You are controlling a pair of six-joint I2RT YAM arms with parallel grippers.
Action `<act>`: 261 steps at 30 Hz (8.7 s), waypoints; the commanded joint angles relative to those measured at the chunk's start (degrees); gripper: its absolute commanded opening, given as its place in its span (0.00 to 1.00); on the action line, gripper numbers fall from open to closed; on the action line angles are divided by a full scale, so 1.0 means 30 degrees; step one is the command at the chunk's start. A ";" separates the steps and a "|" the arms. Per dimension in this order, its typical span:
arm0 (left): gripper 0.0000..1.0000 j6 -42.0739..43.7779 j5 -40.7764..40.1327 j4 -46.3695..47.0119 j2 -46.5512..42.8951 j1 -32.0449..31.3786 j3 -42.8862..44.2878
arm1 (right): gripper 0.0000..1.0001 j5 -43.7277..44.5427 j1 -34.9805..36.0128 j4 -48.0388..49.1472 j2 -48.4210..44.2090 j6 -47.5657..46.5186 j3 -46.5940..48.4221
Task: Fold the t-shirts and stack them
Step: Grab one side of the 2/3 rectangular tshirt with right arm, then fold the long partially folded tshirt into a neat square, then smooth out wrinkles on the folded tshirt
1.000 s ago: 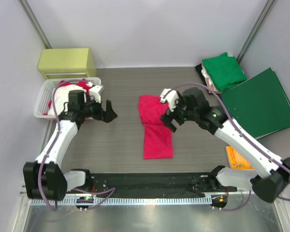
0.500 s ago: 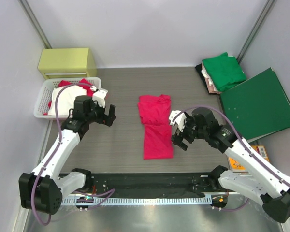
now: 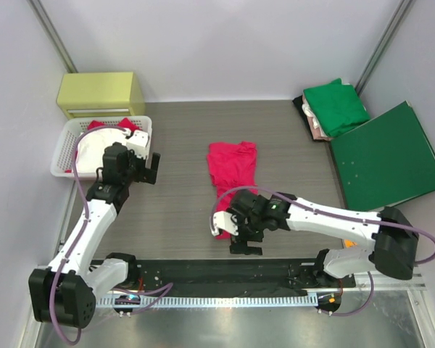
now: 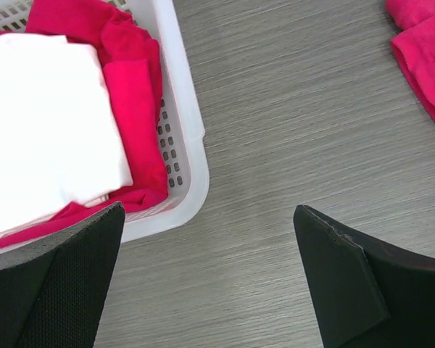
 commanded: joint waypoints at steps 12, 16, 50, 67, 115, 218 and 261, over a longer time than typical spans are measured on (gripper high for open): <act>1.00 -0.0267 0.0414 0.0651 -0.1212 0.0692 0.0001 | 0.89 0.3520 0.1545 0.4071 0.3576 -0.0401 0.0646; 1.00 -0.0267 0.0385 0.0505 -0.1534 0.0722 0.0001 | 0.86 0.3494 0.1545 0.4861 0.3955 -0.0462 0.0381; 1.00 -0.0297 0.0648 0.0036 -0.1359 0.0839 0.0031 | 0.01 0.2352 -0.0008 0.4577 0.3550 -0.0695 0.0319; 1.00 -0.0238 0.0737 -0.0227 -0.1856 0.0839 -0.0233 | 0.01 0.3961 -0.0330 0.3077 0.1057 -0.1661 0.4979; 1.00 -0.0443 0.1966 -0.0638 -0.1505 0.0839 -0.0702 | 0.40 0.6146 -0.9792 0.8751 1.2569 -0.6265 1.4708; 1.00 -0.0267 0.3344 -0.0989 -0.0801 0.0839 -0.0848 | 0.01 -0.0374 -1.3133 0.7062 0.8643 0.5047 0.9225; 1.00 -0.3959 0.7389 -0.0784 1.8244 -0.9386 1.5645 | 0.19 0.1004 -1.3162 0.6651 0.2934 0.4520 0.3837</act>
